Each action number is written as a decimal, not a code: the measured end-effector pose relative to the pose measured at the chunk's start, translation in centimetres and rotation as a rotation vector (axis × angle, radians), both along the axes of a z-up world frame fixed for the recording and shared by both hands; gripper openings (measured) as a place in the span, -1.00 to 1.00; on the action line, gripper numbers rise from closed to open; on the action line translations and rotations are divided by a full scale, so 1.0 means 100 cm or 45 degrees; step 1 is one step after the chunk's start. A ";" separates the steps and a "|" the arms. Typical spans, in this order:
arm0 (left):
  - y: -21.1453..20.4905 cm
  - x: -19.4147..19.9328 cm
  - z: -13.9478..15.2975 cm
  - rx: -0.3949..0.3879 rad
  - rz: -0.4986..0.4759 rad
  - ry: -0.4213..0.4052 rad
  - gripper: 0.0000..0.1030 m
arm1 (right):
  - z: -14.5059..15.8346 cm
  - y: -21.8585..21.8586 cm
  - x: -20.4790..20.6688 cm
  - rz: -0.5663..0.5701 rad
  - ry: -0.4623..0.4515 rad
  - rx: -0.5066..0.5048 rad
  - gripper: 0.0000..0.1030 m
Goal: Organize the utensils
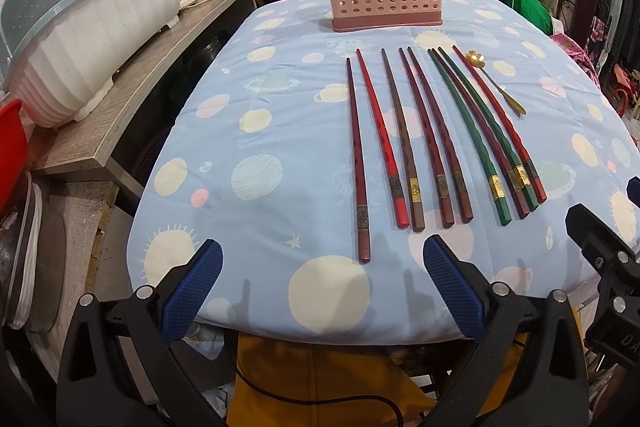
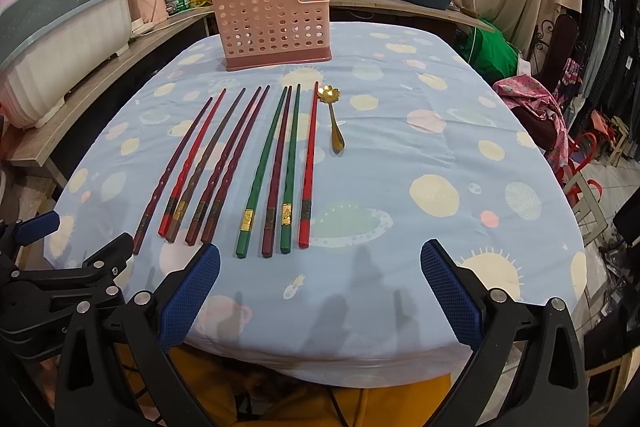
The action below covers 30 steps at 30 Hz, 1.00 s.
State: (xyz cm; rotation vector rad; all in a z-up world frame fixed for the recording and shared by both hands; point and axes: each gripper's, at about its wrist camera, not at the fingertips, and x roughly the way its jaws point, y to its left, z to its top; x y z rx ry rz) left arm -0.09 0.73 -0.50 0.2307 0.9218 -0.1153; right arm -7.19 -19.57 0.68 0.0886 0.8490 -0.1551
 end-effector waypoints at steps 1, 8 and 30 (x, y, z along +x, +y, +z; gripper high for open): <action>0.000 0.000 -0.001 0.001 -0.001 0.000 0.86 | 0.000 0.000 0.000 -0.001 0.000 0.000 0.87; 0.000 0.004 0.002 0.007 -0.007 0.000 0.86 | 0.000 -0.002 0.001 -0.011 -0.003 0.015 0.87; -0.001 0.007 0.000 0.007 0.001 0.009 0.86 | -0.002 -0.003 0.002 -0.009 0.002 0.026 0.87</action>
